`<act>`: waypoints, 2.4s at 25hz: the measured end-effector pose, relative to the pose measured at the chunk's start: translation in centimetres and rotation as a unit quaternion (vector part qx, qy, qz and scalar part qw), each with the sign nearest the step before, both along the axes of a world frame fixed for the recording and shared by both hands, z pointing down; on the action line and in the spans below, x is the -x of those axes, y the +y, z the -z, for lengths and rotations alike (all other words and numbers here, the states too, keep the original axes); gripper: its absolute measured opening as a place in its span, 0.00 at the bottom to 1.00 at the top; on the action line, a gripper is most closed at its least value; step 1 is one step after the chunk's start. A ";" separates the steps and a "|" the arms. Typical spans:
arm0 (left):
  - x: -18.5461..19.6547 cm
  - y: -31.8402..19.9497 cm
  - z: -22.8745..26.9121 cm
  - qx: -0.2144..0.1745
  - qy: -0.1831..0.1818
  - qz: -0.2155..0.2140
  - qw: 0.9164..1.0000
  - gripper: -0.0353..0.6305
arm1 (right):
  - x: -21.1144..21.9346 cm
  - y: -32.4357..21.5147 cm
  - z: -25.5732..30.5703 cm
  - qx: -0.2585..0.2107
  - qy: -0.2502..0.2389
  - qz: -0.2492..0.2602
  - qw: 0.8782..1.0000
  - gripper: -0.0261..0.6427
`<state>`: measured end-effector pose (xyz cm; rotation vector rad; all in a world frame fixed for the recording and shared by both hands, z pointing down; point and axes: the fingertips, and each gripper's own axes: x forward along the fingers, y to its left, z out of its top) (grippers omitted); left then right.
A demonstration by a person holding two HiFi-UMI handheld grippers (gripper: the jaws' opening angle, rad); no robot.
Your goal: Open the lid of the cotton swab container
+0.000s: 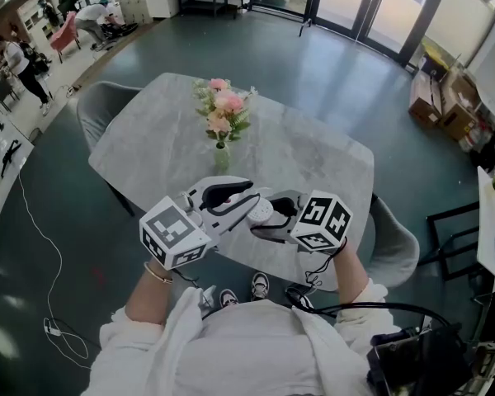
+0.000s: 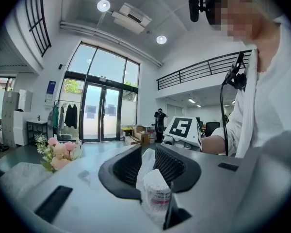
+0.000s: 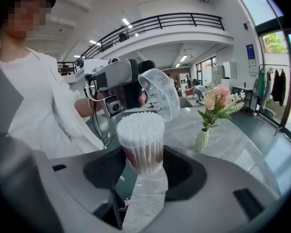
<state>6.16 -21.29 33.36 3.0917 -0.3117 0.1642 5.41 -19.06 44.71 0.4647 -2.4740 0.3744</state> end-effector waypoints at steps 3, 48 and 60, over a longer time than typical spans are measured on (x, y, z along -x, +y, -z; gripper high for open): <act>0.0 -0.3 0.4 0.001 0.004 -0.006 1.000 0.18 | 0.2 0.1 0.2 -0.003 -0.003 0.006 1.000 0.47; 0.5 -3.8 -2.5 0.027 -0.026 0.057 0.998 0.10 | -1.2 -1.4 -0.9 -0.007 -0.003 -0.062 0.998 0.47; 3.1 -5.0 -1.6 0.025 0.009 0.173 0.985 0.10 | -2.5 -3.3 0.0 -0.020 -0.020 -0.146 0.989 0.47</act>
